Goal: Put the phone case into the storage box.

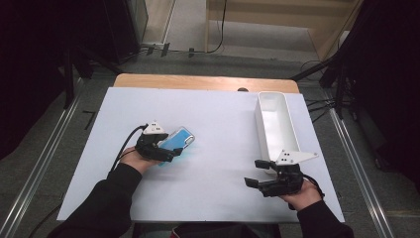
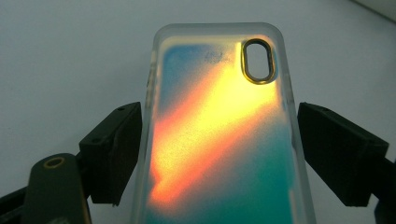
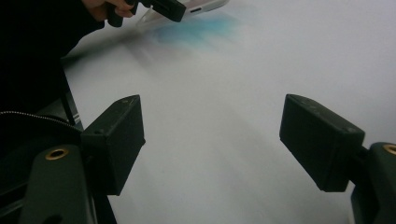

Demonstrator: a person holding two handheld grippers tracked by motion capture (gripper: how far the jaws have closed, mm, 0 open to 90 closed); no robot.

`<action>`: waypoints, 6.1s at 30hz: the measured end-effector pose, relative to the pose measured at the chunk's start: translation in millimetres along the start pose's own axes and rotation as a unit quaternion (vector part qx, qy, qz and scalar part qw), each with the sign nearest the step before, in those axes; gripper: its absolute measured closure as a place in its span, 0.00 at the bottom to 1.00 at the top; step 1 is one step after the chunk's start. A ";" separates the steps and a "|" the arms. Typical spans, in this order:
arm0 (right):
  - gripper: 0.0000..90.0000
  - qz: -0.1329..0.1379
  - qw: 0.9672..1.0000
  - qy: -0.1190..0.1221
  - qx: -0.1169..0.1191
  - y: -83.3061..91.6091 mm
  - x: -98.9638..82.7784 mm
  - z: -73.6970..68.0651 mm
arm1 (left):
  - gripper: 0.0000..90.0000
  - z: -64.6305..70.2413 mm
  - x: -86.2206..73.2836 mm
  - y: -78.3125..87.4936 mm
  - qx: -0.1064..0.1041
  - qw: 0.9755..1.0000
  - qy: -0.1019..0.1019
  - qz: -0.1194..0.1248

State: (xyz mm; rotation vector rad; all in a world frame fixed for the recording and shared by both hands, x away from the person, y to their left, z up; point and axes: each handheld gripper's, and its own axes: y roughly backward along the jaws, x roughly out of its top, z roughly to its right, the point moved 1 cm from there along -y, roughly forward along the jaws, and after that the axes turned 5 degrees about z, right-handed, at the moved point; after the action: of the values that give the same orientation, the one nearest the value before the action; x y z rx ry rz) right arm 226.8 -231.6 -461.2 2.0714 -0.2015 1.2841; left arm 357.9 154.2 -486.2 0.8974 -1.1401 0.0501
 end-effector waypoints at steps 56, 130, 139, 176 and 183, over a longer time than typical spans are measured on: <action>0.22 0.006 0.997 -0.057 -0.060 -13.4 39.9 -10.0 | 0.18 52.3 11.3 6.8 0.029 0.984 0.109 0.142; 0.25 -0.012 0.993 -0.109 -0.046 -56.2 110.9 1.3 | 0.18 86.6 -1.4 -7.9 0.031 0.973 0.123 0.193; 0.25 -0.011 0.992 -0.116 -0.043 -63.0 115.1 2.4 | 0.18 88.3 -2.0 -8.2 0.036 0.973 0.116 0.197; 0.29 -0.028 0.988 -0.147 -0.026 -97.5 116.6 9.8 | 0.18 96.2 -1.0 -10.2 0.035 0.973 0.095 0.208; 0.31 -0.035 0.987 -0.153 -0.024 -103.5 115.3 10.9 | 0.18 97.2 -1.2 -10.9 0.032 0.973 0.095 0.207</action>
State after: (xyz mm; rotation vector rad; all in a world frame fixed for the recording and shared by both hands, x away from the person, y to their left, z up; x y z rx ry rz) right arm 340.2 -135.6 -415.8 2.2056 -0.2896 0.9055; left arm 288.4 85.5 -481.9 0.6823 -1.1339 0.5076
